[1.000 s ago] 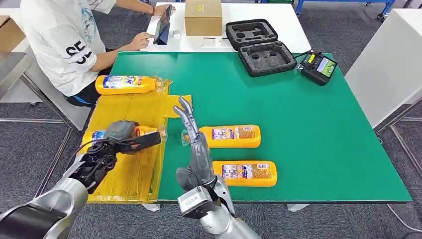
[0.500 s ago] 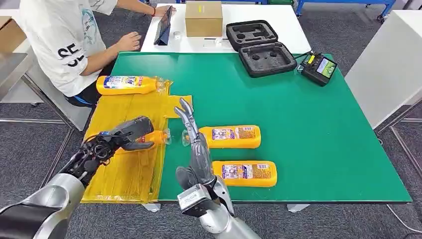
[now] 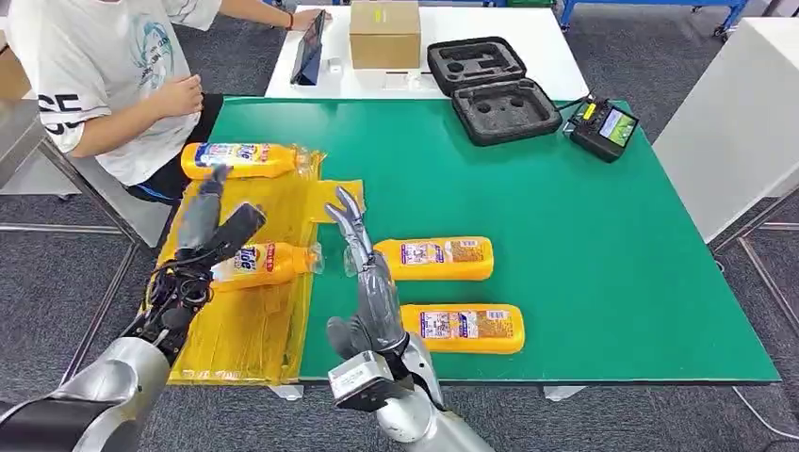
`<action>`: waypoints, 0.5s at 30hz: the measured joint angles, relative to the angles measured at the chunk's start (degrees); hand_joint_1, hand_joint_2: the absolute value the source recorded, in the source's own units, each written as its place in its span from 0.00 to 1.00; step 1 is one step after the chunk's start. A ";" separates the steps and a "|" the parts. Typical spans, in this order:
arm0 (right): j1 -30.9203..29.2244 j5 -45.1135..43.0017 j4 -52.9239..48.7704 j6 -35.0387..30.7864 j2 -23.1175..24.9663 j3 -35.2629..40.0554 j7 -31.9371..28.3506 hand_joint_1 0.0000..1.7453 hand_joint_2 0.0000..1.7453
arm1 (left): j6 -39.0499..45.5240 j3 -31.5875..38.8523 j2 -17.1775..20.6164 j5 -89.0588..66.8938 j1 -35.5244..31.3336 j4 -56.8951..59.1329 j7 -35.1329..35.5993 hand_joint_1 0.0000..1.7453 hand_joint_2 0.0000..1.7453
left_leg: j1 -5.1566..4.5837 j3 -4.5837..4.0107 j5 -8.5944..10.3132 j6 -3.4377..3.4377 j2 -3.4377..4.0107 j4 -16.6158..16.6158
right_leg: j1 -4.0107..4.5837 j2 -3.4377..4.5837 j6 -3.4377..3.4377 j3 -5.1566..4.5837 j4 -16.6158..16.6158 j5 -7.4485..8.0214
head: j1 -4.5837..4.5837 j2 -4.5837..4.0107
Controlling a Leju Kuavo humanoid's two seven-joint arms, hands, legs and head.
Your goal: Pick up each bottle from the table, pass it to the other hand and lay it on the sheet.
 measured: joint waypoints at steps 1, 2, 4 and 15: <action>0.00 0.37 0.00 0.00 0.02 0.00 0.26 0.00 0.00 | 3.23 0.57 -0.15 -1.08 0.61 -1.32 -2.30 0.00 0.00 | 0.00 0.00 0.00 0.00 0.00 0.00 | 0.00 0.01 0.00 -0.03 0.00 0.00 | -0.02 0.00; 0.01 0.72 0.00 0.00 0.02 0.00 0.41 0.00 0.00 | 5.59 1.75 -0.39 -3.31 1.60 -3.79 -4.39 0.00 0.00 | 0.00 -0.02 0.00 0.00 0.02 0.00 | 0.00 0.02 0.00 -0.08 -0.01 0.00 | -0.04 0.00; -0.01 1.59 0.00 -0.19 0.02 0.00 0.87 0.00 1.00 | 6.95 4.30 -1.40 -8.14 3.58 -8.98 -5.87 0.00 0.00 | 0.00 -0.10 0.00 0.00 0.03 0.00 | 0.00 0.01 0.00 -0.14 -0.01 0.00 | 0.00 0.00; -0.99 34.96 0.63 8.12 -4.13 -1.27 30.26 0.00 1.00 | 3.90 9.64 -3.13 20.32 13.81 -28.36 -6.26 0.00 0.00 | 0.01 -0.19 -0.01 -0.01 0.09 -0.01 | 0.02 0.05 -0.01 -0.23 -0.02 0.00 | -0.02 0.00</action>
